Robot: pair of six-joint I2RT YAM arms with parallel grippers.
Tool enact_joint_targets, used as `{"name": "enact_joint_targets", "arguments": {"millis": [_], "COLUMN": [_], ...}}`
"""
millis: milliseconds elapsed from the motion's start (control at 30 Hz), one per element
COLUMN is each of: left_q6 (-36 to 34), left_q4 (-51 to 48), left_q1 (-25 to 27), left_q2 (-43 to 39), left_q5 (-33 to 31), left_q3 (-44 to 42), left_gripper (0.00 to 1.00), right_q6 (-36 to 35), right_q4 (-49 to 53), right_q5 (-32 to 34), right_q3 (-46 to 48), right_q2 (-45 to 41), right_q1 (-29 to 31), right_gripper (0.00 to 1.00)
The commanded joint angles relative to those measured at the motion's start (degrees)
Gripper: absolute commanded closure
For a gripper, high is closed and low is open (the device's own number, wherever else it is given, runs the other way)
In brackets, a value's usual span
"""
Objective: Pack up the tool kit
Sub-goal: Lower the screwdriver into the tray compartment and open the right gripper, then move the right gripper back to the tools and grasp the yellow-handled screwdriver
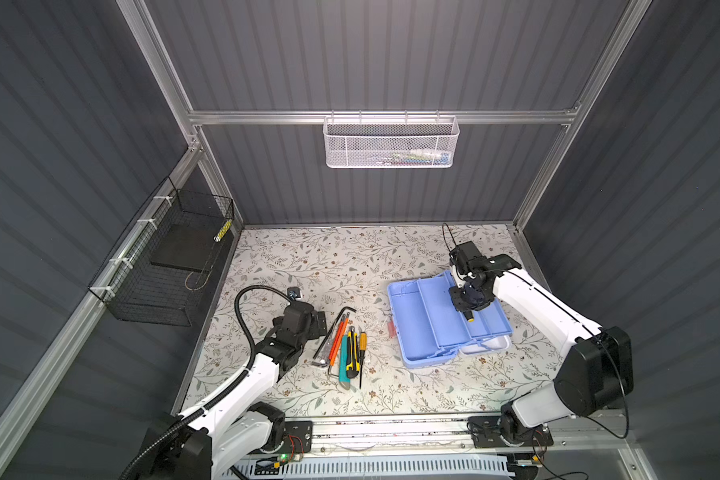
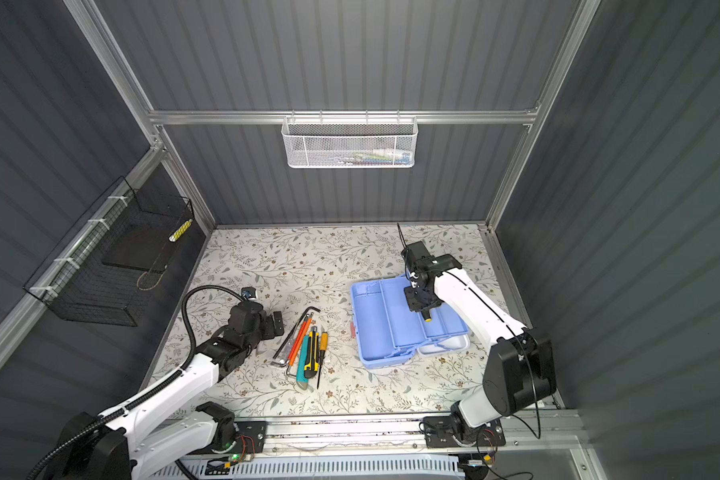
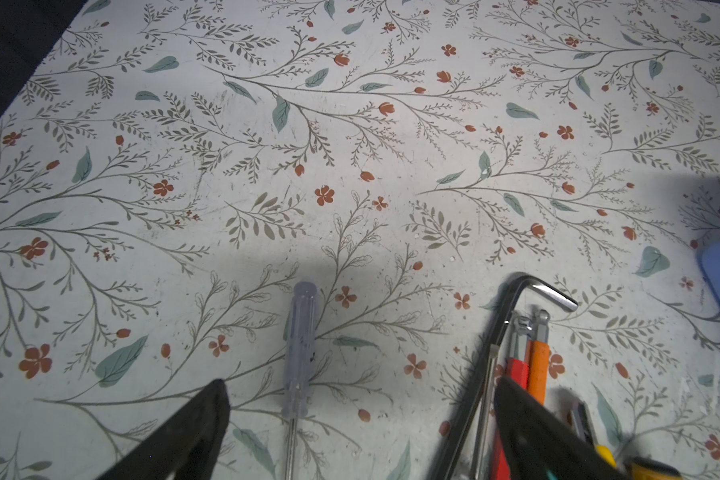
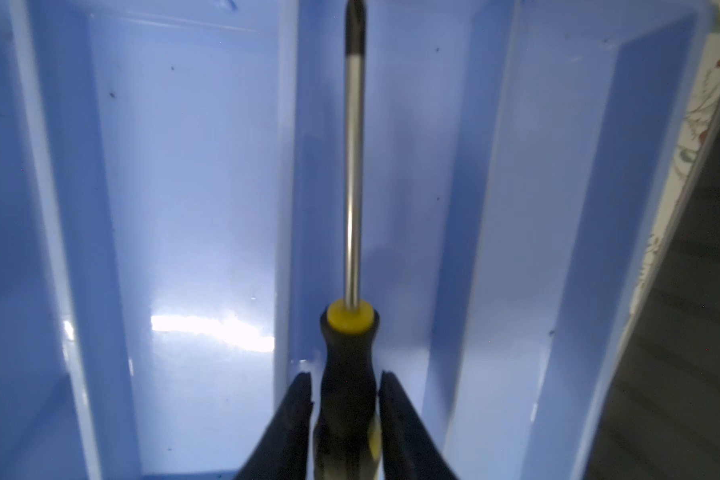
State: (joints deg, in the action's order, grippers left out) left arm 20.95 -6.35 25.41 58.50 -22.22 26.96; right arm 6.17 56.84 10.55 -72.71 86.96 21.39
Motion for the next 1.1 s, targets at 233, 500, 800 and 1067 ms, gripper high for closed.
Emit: {"name": "enact_joint_targets", "arguments": {"millis": [233,500,800,1067], "left_q6": [-0.3,0.1,1.6,2.2], "left_q4": [-0.5,-0.7,0.1,4.5], "left_q1": [-0.4,-0.4,-0.4,-0.4], "left_q2": [-0.9,-1.3,-2.0,-3.1], "left_q5": [-0.4,-1.0,-1.0,3.0], "left_q3": [1.2,1.0,-0.2,-3.7], "left_gripper": [0.0,0.0,0.0,0.01], "right_q6": [3.9,15.5,27.8,29.1], "right_q4": [4.3,-4.0,-22.1,-20.2], "right_q5": [-0.5,-3.6,-7.5,-6.4], "right_q3": [-5.9,-7.4,-4.4,-8.1], "right_q2": [-3.2,-5.8,6.6,18.2], "right_q1": [1.0,16.7,32.6,37.2], "right_gripper": [0.52,0.49,0.48,0.47]}}
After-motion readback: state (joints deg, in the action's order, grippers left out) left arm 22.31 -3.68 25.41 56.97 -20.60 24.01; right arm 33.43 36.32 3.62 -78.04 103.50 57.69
